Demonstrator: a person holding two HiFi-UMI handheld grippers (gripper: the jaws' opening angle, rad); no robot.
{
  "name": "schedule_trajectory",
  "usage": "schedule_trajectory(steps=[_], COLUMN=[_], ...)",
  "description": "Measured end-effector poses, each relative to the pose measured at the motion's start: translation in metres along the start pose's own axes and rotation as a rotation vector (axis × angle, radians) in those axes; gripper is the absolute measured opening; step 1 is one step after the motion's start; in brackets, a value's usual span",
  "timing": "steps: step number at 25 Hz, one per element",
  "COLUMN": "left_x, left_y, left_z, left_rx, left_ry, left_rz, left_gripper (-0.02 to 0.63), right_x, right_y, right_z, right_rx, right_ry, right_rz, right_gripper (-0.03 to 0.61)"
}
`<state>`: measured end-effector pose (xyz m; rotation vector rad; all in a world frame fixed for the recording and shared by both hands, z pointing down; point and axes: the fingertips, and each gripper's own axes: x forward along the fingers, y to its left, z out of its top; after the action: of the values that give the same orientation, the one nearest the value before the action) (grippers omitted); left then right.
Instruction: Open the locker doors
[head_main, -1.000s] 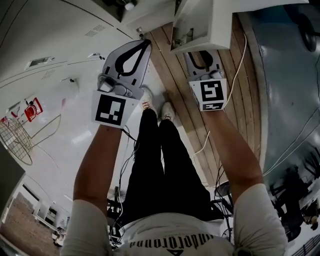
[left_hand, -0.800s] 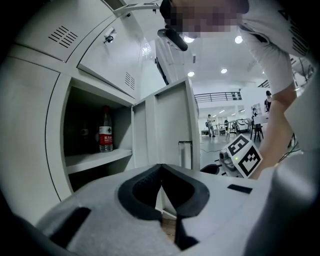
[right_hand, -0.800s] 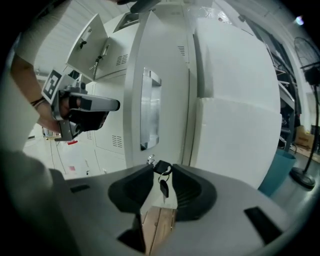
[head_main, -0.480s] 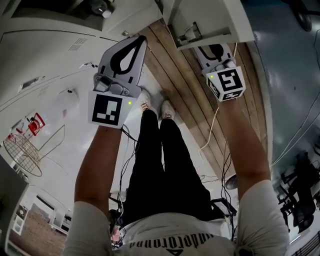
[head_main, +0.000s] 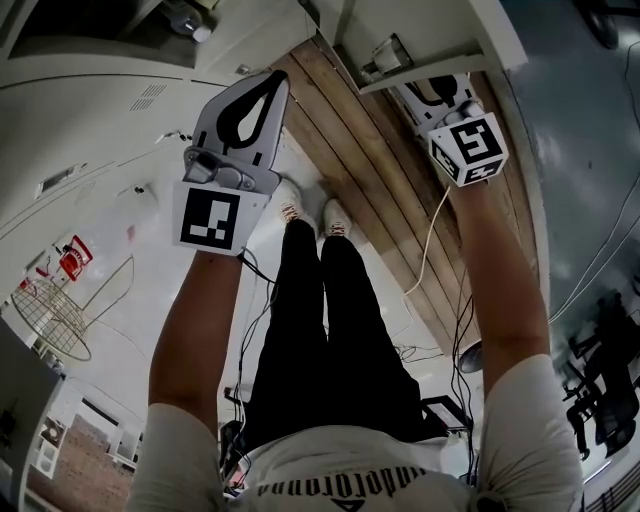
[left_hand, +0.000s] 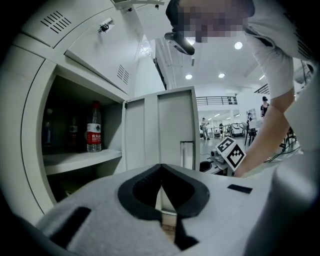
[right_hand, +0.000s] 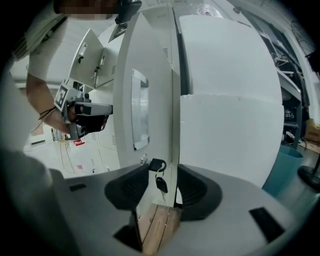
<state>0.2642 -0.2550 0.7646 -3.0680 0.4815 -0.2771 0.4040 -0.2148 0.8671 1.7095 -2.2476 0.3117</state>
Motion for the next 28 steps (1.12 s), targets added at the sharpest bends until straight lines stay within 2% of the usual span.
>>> schedule_trajectory(steps=[5,12,16,18,21,28], left_x=[-0.006,-0.034,-0.062,-0.078,-0.105,-0.168], left_y=[-0.003,-0.009,-0.008,-0.007,-0.005,-0.005], left_z=[0.002,0.013,0.031,0.044,0.067,0.139], left_rx=[0.012,0.007,0.012,0.013,-0.001,-0.025], left_ry=[0.009,0.017,0.024,0.019,0.009,-0.030], left_rz=[-0.019,-0.029,-0.005,0.013,0.053,0.174], left_gripper=[0.008,0.008,0.008,0.008,0.008,0.006], right_x=[-0.001,-0.030,-0.059,-0.071,-0.081,-0.091], right_y=[0.005,0.002,0.015,0.030,0.067,0.161], right_z=[0.002,-0.008,0.005,0.018,0.049,0.164], right_rx=[-0.041,-0.072,-0.056,-0.056,-0.083,-0.120], right_ry=[0.020,0.092,0.085,0.074,0.052,-0.076], right_rz=[-0.001,-0.085,-0.123,-0.132,-0.089,0.060], right_gripper=[0.186,0.175,0.167,0.156,0.143,0.091])
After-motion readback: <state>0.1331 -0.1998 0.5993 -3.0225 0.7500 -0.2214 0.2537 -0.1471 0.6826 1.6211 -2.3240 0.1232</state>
